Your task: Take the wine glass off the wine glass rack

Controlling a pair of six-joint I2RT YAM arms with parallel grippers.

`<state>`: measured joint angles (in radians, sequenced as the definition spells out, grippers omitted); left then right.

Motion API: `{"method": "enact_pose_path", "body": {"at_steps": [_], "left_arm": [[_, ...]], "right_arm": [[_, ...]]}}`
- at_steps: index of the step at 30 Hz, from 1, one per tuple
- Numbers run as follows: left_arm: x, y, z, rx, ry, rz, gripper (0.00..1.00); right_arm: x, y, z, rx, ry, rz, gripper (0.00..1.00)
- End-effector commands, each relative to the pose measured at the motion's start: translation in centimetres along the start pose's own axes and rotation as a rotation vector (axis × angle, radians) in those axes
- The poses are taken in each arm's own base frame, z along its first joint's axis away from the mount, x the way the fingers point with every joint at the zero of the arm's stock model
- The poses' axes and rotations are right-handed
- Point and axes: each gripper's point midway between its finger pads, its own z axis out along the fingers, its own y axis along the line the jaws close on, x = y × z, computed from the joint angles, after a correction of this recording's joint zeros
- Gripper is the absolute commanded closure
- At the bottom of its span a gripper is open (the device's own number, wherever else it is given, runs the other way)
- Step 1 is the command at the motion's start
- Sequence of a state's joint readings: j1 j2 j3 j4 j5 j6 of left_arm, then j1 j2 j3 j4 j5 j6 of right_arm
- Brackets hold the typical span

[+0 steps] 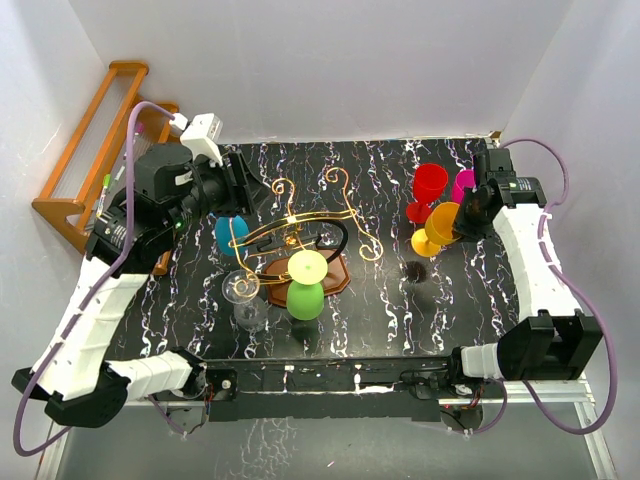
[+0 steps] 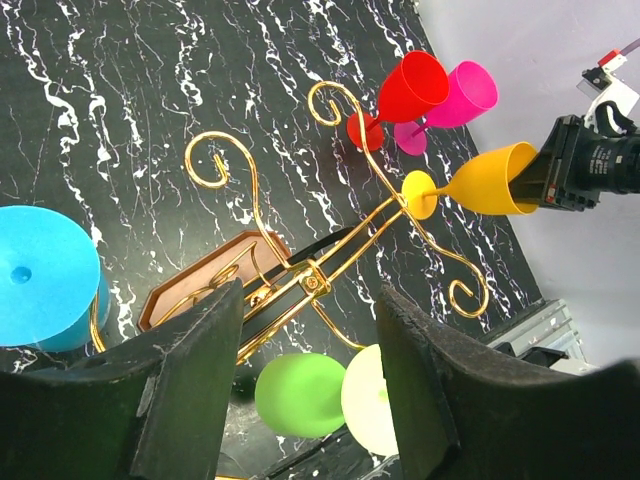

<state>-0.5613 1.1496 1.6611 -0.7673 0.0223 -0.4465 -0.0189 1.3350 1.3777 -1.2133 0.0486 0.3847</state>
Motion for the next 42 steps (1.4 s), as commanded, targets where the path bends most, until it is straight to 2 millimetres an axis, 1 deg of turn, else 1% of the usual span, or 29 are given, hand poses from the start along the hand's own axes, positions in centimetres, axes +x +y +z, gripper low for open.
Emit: {"method": "enact_pose_path", "body": {"at_steps": [1, 7, 15, 21, 23, 24, 28, 31, 34, 37, 39, 40, 42], "left_arm": [[-0.3, -0.1, -1.4, 0.006, -0.033, -0.001, 0.47], [-0.2, 0.2, -1.9, -0.008, -0.036, -0.001, 0.47], [0.1, 0.7, -2.2, -0.026, -0.036, -0.012, 0.47], [0.4, 0.9, -2.3, -0.037, -0.036, -0.02, 0.47], [0.4, 1.0, -2.3, -0.037, -0.036, -0.024, 0.47], [0.5, 0.9, -2.3, -0.037, -0.035, -0.025, 0.47], [0.5, 0.9, -2.4, -0.038, -0.035, -0.031, 0.47], [0.3, 1.0, -2.7, -0.041, -0.043, -0.035, 0.47], [0.2, 1.1, -3.0, -0.047, -0.056, -0.039, 0.47], [0.0, 1.2, -3.2, -0.052, -0.065, -0.045, 0.47], [-0.1, 1.1, -3.3, -0.051, -0.072, -0.048, 0.47], [-0.1, 1.1, -3.4, -0.051, -0.075, -0.051, 0.47], [-0.2, 1.1, -3.4, -0.047, -0.081, -0.057, 0.47]], "right_arm": [[-3.1, 0.5, 1.1, 0.008, -0.113, 0.023, 0.91], [-3.9, 0.7, 2.7, 0.018, -0.117, 0.023, 0.9], [-4.1, 1.5, 5.4, 0.013, -0.072, 0.006, 0.89], [-4.6, 1.9, 6.9, 0.015, -0.065, 0.003, 0.85], [-4.5, 3.0, 7.2, 0.003, -0.063, -0.023, 0.84], [-4.5, 3.1, 7.3, 0.004, -0.061, -0.027, 0.83], [-4.9, 4.3, 7.2, -0.033, -0.065, -0.03, 0.75], [-5.4, 5.2, 6.1, -0.083, -0.079, -0.03, 0.69], [-6.6, 6.3, 3.3, -0.135, -0.135, -0.032, 0.67], [-7.8, 6.5, -0.6, -0.17, -0.206, -0.027, 0.65], [-8.0, 6.9, -3.3, -0.21, -0.239, -0.027, 0.64], [-7.7, 7.5, -4.7, -0.256, -0.239, -0.031, 0.64], [-6.2, 9.4, -7.6, -0.406, -0.217, -0.048, 0.64]]}}
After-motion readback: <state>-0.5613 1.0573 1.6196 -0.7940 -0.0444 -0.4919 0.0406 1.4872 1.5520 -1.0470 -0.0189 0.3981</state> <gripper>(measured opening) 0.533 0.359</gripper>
